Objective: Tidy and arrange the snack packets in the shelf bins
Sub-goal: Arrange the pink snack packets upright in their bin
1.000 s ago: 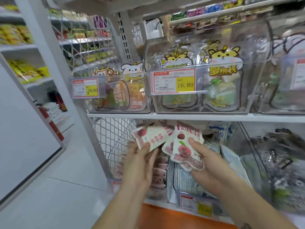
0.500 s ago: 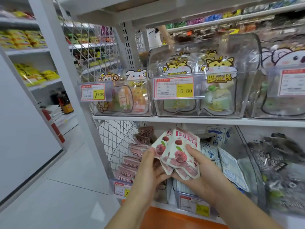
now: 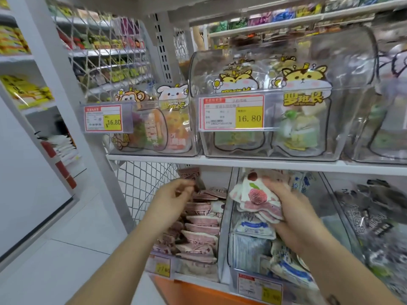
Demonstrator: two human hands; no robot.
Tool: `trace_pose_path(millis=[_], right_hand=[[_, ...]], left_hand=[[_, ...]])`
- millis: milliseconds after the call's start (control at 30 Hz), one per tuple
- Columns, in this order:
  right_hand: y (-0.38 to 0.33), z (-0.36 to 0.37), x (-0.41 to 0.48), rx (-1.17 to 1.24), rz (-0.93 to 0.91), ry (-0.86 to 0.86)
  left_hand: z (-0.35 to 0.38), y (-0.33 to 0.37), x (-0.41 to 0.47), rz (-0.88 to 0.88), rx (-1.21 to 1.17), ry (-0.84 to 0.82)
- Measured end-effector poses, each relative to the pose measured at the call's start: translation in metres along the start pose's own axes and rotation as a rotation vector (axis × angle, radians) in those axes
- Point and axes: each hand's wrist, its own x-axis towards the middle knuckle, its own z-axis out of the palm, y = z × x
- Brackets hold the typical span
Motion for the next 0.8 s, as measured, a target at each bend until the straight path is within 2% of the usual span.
trace_pose_path(millis=[67,167,267,333,500,667,800], right_hand=[[0.008,-0.008,0.014,-0.100,-0.033,0.077],[0.019,-0.010,0.030,-0.133,-0.049,0.084],[0.023,-0.008,0.037,-0.138,-0.072,0.090],[0.024,-0.009,0.043,-0.128,-0.055,0.102],[0.027,-0.008,0.055,-0.094,-0.061,0.109],[0.032,-0.011,0.061,-0.113,-0.059,0.086],[0.029,-0.011,0.061,-0.093,-0.055,0.065]], left_hand=[[0.007,-0.007,0.025,0.036,0.124,-0.036],[0.024,-0.013,0.058,0.131,0.282,-0.199],[0.043,-0.020,0.086,0.060,0.381,-0.465],[0.050,-0.022,0.100,0.001,0.478,-0.572],[0.067,-0.022,0.114,0.044,0.643,-0.630],[0.065,-0.021,0.110,0.192,0.660,-0.492],[0.052,-0.018,0.103,0.240,0.663,-0.445]])
